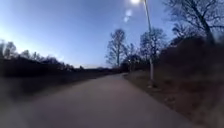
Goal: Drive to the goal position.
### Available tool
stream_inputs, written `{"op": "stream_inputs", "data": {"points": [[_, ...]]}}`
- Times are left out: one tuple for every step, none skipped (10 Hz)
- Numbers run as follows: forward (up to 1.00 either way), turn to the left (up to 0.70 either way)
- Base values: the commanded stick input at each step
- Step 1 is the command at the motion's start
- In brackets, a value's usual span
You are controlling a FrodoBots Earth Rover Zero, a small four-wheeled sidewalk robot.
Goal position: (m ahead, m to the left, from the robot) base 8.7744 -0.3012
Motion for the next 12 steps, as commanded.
{"op": "stream_inputs", "data": {"points": [[1.0, 0.0], [1.0, 0.0], [1.0, 0.0], [1.0, 0.0], [1.0, 0.0], [1.0, 0.0], [1.0, 0.0], [1.0, 0.0], [1.0, 0.0], [1.0, 0.0], [1.0, 0.0], [1.0, 0.0]]}}
